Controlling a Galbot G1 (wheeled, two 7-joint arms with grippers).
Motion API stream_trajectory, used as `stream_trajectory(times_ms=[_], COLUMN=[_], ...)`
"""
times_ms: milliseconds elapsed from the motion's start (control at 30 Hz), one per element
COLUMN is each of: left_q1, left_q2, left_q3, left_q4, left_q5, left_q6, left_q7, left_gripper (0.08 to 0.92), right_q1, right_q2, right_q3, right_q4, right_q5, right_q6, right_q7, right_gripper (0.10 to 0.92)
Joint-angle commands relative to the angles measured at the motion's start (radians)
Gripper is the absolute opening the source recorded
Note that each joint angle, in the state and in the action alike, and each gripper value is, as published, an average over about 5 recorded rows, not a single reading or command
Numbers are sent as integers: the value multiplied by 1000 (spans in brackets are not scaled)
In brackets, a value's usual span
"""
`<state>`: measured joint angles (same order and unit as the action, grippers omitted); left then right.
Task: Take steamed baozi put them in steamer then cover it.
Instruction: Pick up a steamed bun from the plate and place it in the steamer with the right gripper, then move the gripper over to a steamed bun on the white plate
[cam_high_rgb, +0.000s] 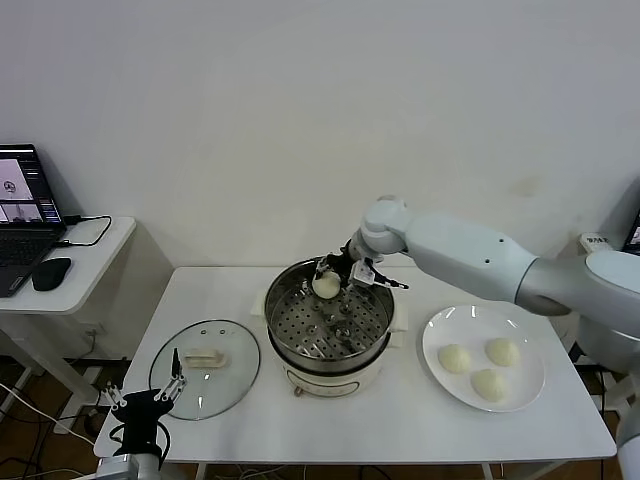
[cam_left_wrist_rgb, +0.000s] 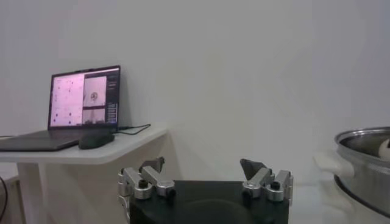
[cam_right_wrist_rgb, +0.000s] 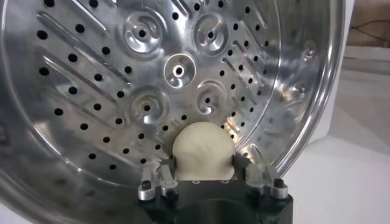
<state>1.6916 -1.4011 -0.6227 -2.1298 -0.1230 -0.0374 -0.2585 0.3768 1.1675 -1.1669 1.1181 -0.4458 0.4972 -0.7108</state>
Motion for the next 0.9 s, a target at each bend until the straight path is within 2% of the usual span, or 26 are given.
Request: stream_trajectory(times_ms=[33,233,433,667,900], left_q1=[0,-1,-7,-5,1], left_q2=[1,7,19,42,56], left_q3=[1,3,6,13,12], left_q4=[-6,-23,-45,-57,-49], left_q5=[-16,-18,-23,-25,-32], left_q6=[6,14,31,35,31], left_q7=[1,4,7,10,10], left_gripper=[823,823,823,823,823], right_q1=[85,299,367,321,157], right_q2=[-76,-304,-596,-878,-980], right_q3=[-46,-117,-127,-139,-117], right_q4=[128,449,650,783,771], right_q5=[313,693,800,807,651], right_q6=[-176,-671,-911,-977,-901], right_q7=[-93,-205,-250,-240,-234], right_gripper=[796,822,823,823,823])
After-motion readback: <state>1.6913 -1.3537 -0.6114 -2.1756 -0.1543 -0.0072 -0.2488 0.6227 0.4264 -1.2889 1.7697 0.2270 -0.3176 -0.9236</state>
